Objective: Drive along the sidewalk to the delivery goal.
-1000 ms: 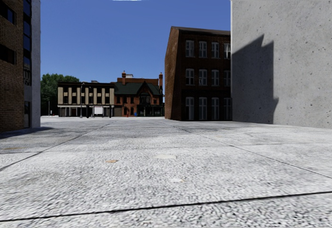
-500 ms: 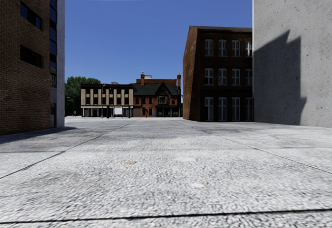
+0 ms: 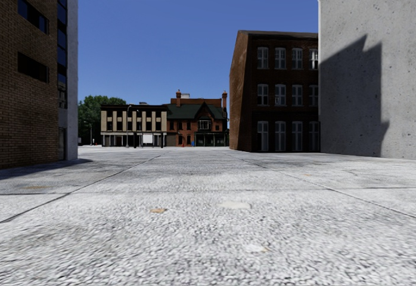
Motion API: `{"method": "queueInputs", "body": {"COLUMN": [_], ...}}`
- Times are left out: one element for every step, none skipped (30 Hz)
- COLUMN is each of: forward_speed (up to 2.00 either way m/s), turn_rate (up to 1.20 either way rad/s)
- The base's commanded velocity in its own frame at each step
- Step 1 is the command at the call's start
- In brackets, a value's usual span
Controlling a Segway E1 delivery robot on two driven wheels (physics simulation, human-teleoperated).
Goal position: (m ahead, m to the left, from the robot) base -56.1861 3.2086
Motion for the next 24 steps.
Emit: {"method": "queueInputs", "body": {"forward_speed": [0.54, 0.57, 0.57, 0.64, 0.69, 0.73, 0.73, 0.74, 0.74, 0.74, 0.74, 0.74, 0.74, 0.74, 0.74, 0.74, 0.74, 0.74, 0.74, 0.75, 0.75, 0.75, 0.75, 0.75], "turn_rate": [0.20, 0.20, 0.20, 0.21, 0.25, 0.29, 0.29, 0.32, 0.32, 0.33, 0.33, 0.33, 0.33, 0.33, 0.33, 0.33, 0.33, 0.33, 0.33, 0.33, 0.33, 0.33, 0.33, 0.33]}}
